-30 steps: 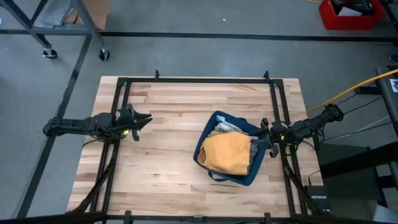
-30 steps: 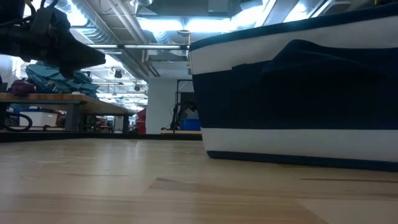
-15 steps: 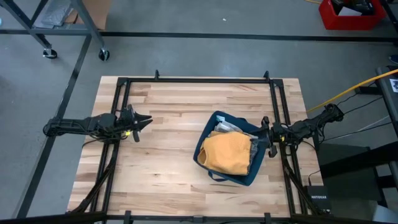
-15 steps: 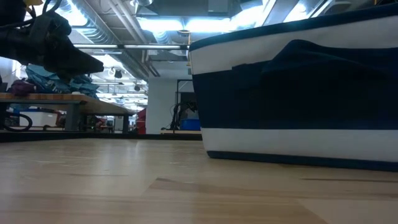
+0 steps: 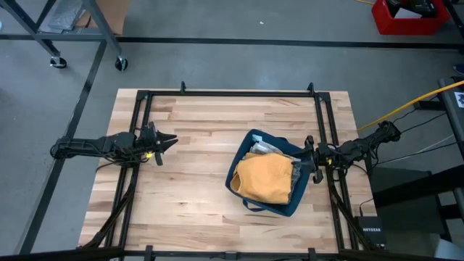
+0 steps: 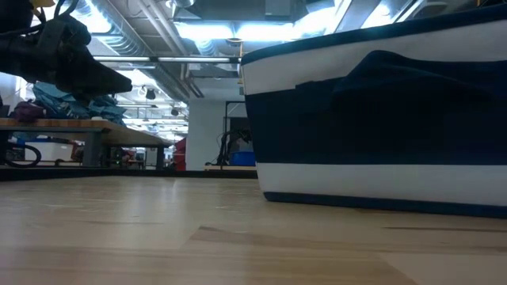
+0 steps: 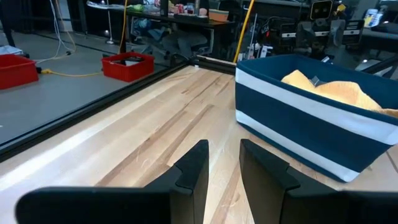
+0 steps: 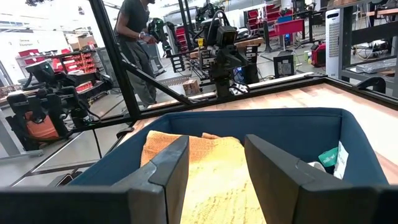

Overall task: Fold towel
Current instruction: Return to Home Position

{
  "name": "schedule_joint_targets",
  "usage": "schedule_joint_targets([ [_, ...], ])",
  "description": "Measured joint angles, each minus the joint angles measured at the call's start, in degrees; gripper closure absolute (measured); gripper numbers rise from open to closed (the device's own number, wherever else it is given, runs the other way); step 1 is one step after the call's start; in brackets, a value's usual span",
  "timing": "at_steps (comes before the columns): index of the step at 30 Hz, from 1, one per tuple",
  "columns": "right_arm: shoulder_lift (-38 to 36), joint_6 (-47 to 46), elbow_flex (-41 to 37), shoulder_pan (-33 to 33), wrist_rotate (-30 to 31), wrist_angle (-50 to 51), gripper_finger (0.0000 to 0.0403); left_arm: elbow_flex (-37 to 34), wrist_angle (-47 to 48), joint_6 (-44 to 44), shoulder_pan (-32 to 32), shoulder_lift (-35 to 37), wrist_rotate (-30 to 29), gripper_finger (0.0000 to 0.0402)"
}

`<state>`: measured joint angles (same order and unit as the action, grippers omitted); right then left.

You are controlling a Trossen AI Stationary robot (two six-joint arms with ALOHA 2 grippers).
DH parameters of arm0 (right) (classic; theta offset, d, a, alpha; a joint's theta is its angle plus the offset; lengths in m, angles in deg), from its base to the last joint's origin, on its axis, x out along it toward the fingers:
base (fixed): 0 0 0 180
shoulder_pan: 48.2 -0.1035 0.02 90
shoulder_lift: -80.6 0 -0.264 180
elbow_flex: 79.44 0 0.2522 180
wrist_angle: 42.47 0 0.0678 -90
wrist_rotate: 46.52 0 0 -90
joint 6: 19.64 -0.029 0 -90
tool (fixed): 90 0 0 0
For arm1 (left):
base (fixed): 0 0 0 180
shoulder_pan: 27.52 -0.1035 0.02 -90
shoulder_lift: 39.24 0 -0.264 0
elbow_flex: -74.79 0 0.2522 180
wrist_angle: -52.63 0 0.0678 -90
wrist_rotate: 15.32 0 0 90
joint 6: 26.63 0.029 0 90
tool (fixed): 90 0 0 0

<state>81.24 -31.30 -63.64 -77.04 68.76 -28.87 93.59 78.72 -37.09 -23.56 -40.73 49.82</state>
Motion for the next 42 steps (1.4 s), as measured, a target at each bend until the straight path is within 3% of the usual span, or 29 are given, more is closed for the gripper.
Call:
schedule_joint_targets([
  [13, -0.02, 0.02, 0.02, 0.64, -0.75, 0.15, 0.0242, -0.04, 0.02, 0.00, 0.02, 0.02, -0.01, 0.0320],
  [28, -0.02, 0.02, 0.05, 18.35, -3.30, 0.26, 0.0242, -0.07, 0.03, 0.00, 0.01, 0.02, 0.00, 0.0320],
  [42, -0.02, 0.02, 0.05, 19.15, -3.30, 0.26, 0.0242, -0.09, 0.05, 0.00, 0.02, 0.02, 0.00, 0.0320],
])
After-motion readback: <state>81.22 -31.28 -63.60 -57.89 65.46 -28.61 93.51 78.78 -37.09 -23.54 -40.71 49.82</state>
